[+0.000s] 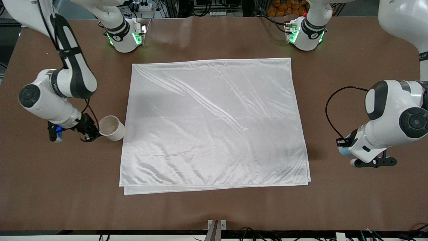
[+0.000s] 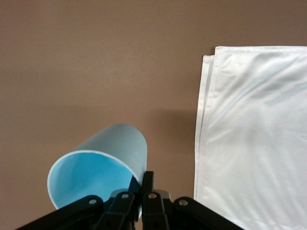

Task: Place blue cup into white mug on cloth

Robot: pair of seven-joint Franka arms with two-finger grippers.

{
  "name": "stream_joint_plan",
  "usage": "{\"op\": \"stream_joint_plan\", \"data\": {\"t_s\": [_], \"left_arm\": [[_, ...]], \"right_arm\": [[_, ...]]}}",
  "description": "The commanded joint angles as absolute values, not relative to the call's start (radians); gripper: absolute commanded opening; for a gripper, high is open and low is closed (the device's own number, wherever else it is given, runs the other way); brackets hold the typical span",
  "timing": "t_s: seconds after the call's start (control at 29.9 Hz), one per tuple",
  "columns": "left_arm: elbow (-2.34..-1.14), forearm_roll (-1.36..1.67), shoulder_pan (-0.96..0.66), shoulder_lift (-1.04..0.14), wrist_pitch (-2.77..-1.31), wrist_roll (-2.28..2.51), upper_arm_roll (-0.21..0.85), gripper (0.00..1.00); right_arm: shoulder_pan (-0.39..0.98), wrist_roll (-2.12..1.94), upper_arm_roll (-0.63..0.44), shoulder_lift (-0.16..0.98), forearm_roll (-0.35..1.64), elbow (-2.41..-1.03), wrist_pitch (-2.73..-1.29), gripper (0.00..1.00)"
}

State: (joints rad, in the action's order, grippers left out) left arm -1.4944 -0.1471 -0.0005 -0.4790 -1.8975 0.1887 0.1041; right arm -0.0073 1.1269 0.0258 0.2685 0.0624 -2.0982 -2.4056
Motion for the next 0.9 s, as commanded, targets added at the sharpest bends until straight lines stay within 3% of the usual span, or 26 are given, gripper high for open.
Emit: {"op": "stream_joint_plan", "data": {"t_s": [0.0, 0.47, 0.87], "left_arm": [[-1.503, -0.155, -0.002, -0.466, -1.884, 0.238, 0.109, 0.00], [-1.503, -0.155, -0.064, -0.483, -1.884, 0.360, 0.110, 0.00], [-1.505, -0.160, -0.120, -0.479, -1.879, 0.433, 0.124, 0.00]], "right_arm": [[0.080, 1.199, 0.035, 0.241, 0.083, -2.103, -2.375, 0.00], [0.394, 1.492, 0.040, 0.304, 0.109, -2.022, -2.375, 0.00], [0.574, 1.654, 0.038, 0.517, 0.137, -1.793, -2.318, 0.00]]}}
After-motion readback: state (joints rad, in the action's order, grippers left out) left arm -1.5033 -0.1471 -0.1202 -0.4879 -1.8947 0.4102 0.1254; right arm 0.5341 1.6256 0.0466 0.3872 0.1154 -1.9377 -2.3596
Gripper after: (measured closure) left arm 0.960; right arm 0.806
